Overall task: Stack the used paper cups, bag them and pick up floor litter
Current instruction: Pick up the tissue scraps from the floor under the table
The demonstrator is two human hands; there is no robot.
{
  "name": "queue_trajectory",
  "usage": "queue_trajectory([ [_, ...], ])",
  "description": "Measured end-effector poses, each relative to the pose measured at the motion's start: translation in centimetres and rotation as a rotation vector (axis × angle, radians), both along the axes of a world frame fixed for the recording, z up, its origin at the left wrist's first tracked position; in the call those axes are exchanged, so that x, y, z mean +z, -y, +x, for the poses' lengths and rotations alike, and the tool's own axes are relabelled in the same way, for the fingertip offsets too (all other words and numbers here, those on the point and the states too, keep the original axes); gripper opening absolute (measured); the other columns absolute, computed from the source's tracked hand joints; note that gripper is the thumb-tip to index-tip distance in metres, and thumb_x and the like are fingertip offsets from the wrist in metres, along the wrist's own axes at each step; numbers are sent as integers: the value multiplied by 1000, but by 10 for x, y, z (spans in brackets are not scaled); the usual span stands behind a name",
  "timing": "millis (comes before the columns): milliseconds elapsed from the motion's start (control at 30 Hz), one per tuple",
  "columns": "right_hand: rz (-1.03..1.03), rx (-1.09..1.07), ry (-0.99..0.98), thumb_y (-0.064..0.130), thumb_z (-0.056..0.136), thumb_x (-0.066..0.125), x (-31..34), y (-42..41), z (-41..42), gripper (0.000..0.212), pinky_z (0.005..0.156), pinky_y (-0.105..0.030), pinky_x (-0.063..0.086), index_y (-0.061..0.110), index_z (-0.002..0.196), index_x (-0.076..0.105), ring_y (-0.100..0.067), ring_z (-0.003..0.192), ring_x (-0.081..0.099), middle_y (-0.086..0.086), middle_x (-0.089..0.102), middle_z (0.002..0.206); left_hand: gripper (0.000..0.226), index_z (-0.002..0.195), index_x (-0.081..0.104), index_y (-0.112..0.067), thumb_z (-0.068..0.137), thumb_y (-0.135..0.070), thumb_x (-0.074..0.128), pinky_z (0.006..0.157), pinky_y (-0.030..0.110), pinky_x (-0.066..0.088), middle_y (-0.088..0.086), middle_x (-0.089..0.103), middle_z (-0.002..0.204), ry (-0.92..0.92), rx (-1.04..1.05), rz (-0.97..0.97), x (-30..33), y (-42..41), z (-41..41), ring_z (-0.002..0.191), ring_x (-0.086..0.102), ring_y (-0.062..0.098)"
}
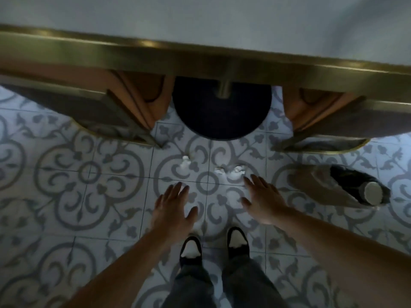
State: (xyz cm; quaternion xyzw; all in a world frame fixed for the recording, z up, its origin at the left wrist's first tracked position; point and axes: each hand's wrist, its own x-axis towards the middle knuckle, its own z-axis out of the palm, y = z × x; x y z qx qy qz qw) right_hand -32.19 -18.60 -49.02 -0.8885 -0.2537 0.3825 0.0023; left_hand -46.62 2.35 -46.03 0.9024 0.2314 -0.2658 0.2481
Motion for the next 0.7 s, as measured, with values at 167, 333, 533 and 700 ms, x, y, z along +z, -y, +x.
queue_trajectory([
  [167,9,135,67,47,95,40,-80,-31,9,71,120,-45,17,20,153,8,-26,149,10,-7,10,163,68,156,20,-26,97,-51,41,124,40,15,-1,13,166,61,-10,25,-67,-25,-2,153,8,19],
  [333,37,190,124,40,96,42,-181,-49,26,68,120,-45,15,21,153,9,-27,149,11,-7,9,163,68,156,18,-23,98,-49,41,124,39,12,1,12,166,73,-40,75,-165,-41,15,153,9,20],
  [533,55,403,224,37,97,40,-283,-84,59,68,119,-46,18,14,153,8,-29,148,12,-11,6,163,68,154,22,-20,96,-46,45,123,45,17,3,19,165,121,-52,150,-267,-54,46,152,15,23],
  [700,94,523,260,34,99,38,-321,-129,91,67,119,-44,13,16,154,4,-28,149,8,-8,-1,164,64,150,31,-19,94,-39,53,118,42,29,3,32,158,211,-108,215,-312,-80,89,145,30,23],
])
